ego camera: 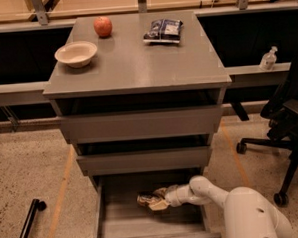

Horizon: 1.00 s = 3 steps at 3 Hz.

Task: Place orange can into bottom drawer

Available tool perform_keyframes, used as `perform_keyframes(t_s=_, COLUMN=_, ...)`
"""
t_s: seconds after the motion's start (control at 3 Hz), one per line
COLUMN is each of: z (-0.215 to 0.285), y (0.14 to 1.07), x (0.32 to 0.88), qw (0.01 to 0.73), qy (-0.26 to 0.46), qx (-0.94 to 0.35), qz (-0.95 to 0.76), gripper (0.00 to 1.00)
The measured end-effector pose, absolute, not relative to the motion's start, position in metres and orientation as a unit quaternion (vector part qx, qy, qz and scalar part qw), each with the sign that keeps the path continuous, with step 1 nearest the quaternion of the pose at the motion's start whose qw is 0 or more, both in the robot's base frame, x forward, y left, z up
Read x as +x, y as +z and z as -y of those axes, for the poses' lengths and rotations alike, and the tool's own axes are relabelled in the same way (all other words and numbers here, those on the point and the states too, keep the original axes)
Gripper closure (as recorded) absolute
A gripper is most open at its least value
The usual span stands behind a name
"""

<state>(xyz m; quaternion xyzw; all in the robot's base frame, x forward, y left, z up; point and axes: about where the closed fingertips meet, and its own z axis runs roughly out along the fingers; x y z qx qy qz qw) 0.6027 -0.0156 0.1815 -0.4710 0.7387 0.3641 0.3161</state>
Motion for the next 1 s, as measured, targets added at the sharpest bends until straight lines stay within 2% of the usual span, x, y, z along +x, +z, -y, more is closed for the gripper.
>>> perform_keyframes(t_s=0.33, z=0.0077, y=0.1759, x=0.6050, qw=0.315, qy=0.360, qx=-0.472, qz=-0.741, gripper=0.07)
perform_keyframes(t_s=0.67, z=0.0064, y=0.1755, x=0.6040, qw=0.314, qy=0.362, qx=-0.472, qz=-0.740, gripper=0.00)
perform_keyframes(t_s=1.0, z=0.0063, y=0.1755, x=0.6039, qw=0.314, qy=0.362, qx=-0.472, qz=-0.740, gripper=0.00)
